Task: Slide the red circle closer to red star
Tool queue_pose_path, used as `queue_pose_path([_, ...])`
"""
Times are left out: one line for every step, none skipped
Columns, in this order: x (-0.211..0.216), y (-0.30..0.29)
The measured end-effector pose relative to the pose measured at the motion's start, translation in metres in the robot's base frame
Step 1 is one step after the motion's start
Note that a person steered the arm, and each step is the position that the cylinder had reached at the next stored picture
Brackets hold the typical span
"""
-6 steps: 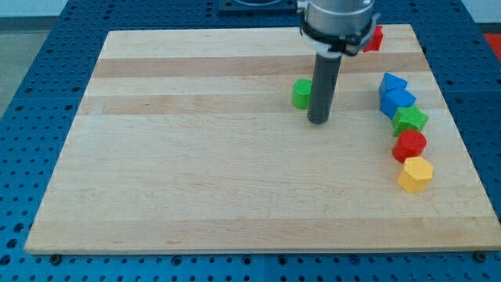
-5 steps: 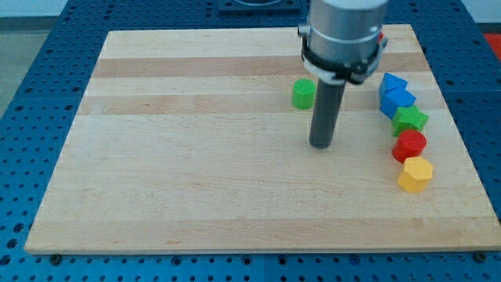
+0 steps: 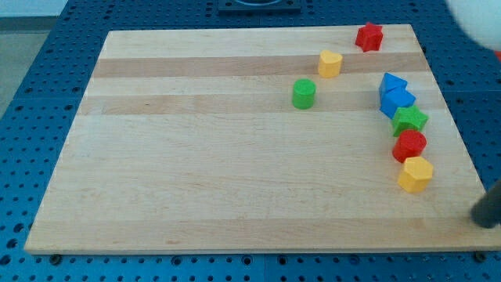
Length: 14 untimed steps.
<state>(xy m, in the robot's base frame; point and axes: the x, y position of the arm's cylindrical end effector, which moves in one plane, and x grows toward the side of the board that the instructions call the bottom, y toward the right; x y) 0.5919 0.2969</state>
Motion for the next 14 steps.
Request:
queue_pose_path([-0.018, 0.033])
queue_pose_path([-0.049, 0.032])
queue_pose_path([-0.073, 0.013])
queue_pose_path([-0.086, -0.013])
queue_pose_path([-0.088, -0.045])
queue_pose_path([-0.088, -0.079])
queue_pose_path([-0.090, -0.102])
queue_pose_path([-0.100, -0.116])
queue_pose_path([-0.109, -0.117])
queue_pose_path([-0.124, -0.121])
queue_pose_path([-0.142, -0.129])
queue_pose_path([-0.155, -0.147])
queue_pose_path([-0.151, -0.161])
queue_pose_path([-0.152, -0.175])
